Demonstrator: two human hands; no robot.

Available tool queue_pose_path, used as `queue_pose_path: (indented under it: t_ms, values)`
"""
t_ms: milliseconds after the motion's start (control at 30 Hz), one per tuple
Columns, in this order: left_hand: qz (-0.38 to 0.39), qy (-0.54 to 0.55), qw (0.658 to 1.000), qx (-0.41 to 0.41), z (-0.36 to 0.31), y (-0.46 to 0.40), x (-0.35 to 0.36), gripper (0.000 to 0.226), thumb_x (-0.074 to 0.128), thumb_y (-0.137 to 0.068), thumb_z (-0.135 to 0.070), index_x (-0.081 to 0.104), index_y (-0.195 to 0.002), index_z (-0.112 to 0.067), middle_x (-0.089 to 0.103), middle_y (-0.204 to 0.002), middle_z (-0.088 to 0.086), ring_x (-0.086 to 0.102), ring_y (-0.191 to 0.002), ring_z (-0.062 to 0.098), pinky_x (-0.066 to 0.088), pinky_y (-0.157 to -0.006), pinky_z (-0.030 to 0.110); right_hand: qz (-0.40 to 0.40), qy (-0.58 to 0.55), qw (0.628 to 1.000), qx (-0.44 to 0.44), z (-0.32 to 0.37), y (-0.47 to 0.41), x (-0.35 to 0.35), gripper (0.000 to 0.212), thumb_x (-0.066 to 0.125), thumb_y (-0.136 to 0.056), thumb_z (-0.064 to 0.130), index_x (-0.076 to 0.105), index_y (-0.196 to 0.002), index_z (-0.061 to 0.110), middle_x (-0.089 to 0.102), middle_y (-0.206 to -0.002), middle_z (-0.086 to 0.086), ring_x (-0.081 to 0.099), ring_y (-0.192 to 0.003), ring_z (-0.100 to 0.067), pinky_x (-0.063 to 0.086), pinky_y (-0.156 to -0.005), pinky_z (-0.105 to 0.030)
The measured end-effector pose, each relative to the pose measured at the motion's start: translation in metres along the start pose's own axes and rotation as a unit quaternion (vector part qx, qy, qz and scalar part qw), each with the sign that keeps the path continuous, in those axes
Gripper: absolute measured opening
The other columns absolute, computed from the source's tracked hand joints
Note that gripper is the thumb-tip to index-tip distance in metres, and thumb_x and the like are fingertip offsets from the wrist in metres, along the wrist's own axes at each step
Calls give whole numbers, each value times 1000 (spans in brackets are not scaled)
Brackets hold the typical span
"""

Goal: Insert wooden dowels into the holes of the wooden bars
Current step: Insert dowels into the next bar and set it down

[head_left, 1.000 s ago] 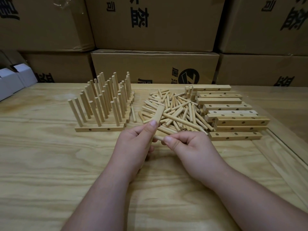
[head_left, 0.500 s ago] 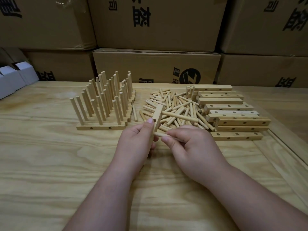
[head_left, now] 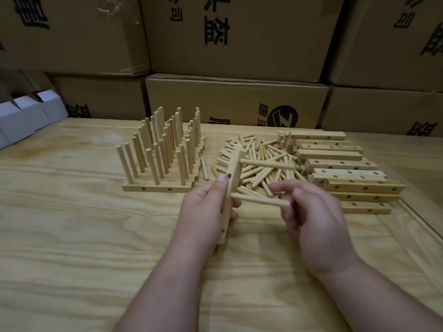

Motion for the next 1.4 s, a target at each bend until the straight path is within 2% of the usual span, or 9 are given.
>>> queue_pose_path:
  t_ms: [133,233,333,433,533,667,967,1167,1400]
  values:
    - [38,84,996,-1,-7,2,-6,49,41,-106,-42,81,-93,-17,59,-61,1,51,-48,13,44,-44,22,-84,119,989,-36,1,-7,-3,29,46,-94,37,73,-87,29,56,-59,5,48,-53,-5,40,-50,-25]
    - [42,122,992,-4,-8,3,-3,49,42,-106,-35,79,-88,-8,59,-57,4,51,-45,13,44,-40,23,-29,297,951,-77,3,-27,22,14,59,-93,32,66,-85,41,65,-77,18,59,-72,5,45,-55,-16]
    - [35,131,991,-15,-9,4,-1,43,43,-105,-30,72,-99,3,63,-59,4,53,-44,14,45,-40,24,48,429,896,-107,1,-60,54,8,62,-90,34,66,-90,41,56,-85,21,54,-85,-1,45,-70,-24]
    - [30,108,994,-8,-10,5,-4,43,42,-103,-28,75,-88,-4,65,-59,1,54,-46,13,46,-41,24,120,511,846,-94,-11,-100,84,9,62,-84,39,69,-90,36,49,-84,18,52,-89,-13,48,-77,-35]
    - [41,106,994,-3,-10,5,-4,49,42,-102,-30,77,-72,-14,64,-57,1,54,-46,12,46,-42,25,139,510,847,-59,-25,-130,105,25,55,-71,50,69,-81,32,60,-82,14,61,-82,-14,56,-73,-38]
    - [56,121,991,-7,-9,2,-4,44,45,-86,-41,77,-70,-14,62,-55,4,55,-46,13,45,-43,25,123,529,839,-37,-44,-155,119,17,57,-65,50,64,-67,34,63,-66,16,61,-67,-9,56,-66,-34]
    - [63,122,991,-8,-6,-1,-3,45,45,-84,-42,77,-70,-15,59,-54,6,55,-47,13,45,-43,25,146,624,761,-99,-46,-163,140,31,53,-61,53,63,-52,25,56,-65,6,44,-64,-11,26,-72,-38]
    - [43,117,992,-7,-10,0,-6,52,40,-104,-30,77,-70,-15,59,-54,7,54,-45,14,45,-42,23,107,623,774,-26,-41,-161,142,29,62,-65,44,62,-49,20,60,-55,2,54,-59,-18,36,-66,-37]
    - [38,134,990,-7,-11,0,-4,52,41,-105,-27,79,-71,-16,70,-66,3,58,-47,12,47,-40,24,31,468,882,42,-6,-143,91,23,65,-77,40,69,-68,18,67,-62,-1,64,-59,-20,54,-55,-35]
Point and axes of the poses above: each hand's wrist, its own y-axis away from the middle knuckle, its own x-axis out of the palm, z = x × y, the point moved 4 cm from there along -y, towards the middle knuckle
